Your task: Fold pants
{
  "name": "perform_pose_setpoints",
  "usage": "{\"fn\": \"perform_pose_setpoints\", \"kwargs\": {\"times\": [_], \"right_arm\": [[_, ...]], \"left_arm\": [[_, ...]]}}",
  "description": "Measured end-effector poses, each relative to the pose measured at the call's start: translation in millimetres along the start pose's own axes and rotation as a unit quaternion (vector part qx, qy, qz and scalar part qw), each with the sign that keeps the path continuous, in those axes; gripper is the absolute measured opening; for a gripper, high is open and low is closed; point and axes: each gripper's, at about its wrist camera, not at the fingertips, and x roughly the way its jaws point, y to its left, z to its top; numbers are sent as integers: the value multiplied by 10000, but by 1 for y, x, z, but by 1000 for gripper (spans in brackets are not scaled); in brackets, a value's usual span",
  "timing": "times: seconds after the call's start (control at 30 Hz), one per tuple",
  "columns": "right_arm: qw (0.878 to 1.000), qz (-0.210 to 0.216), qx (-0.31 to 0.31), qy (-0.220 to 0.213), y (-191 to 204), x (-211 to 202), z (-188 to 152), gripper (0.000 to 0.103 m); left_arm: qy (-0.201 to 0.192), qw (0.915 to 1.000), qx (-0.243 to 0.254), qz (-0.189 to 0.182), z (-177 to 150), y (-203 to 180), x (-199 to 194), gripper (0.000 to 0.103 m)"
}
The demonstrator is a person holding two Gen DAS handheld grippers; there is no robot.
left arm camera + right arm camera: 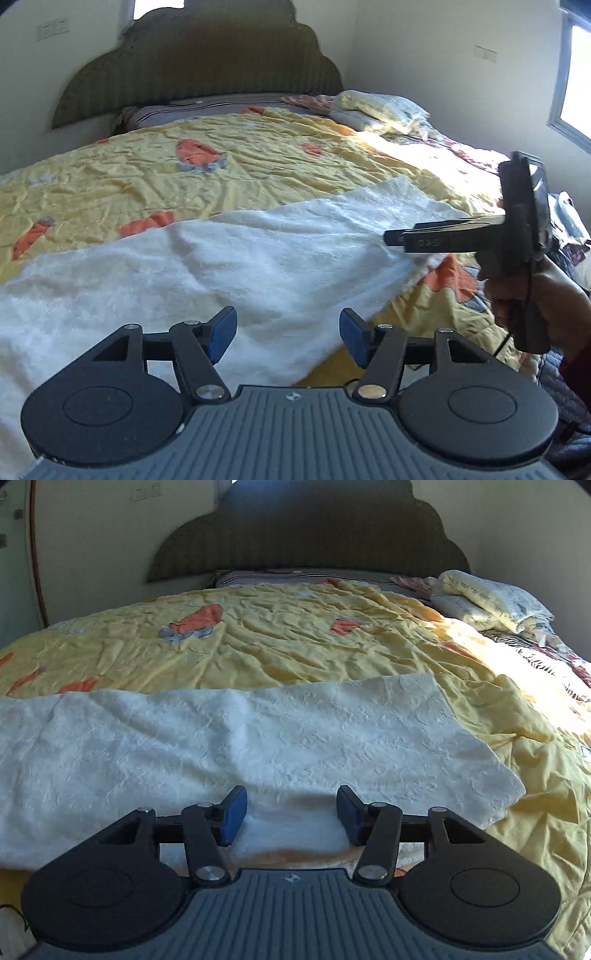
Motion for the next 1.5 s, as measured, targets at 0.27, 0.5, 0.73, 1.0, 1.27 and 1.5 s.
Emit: {"fn": "perform_pose_setpoints", "kwargs": {"times": [0.27,0.5,0.73,1.0,1.27,1.5], "right_arm": [[9707,1914,-1445,128,112,-7,-8,55],[9503,1894,-2385,-646,179,-35,-6,58],[8230,4027,-3797,-1277,322,-94,-33,57],[7291,4365,-5035,-1558,437,-106,-80,44],[7309,4231,-5147,-1480,446,-94,-92,7],[7370,4498,-4922,-1108,443,-87,-90,7]], "left_arm": [[-69,9706,-1724,1680,-23,113,-64,66],[-362,8944,-3276,3025,-72,189,-159,66],[-639,8197,-4767,3110,-113,241,-205,62],[-993,7870,-5539,2531,-135,259,-209,38],[-1163,7851,-5423,2758,-142,256,-212,7],[-713,8033,-4907,3298,-137,248,-195,8]]}}
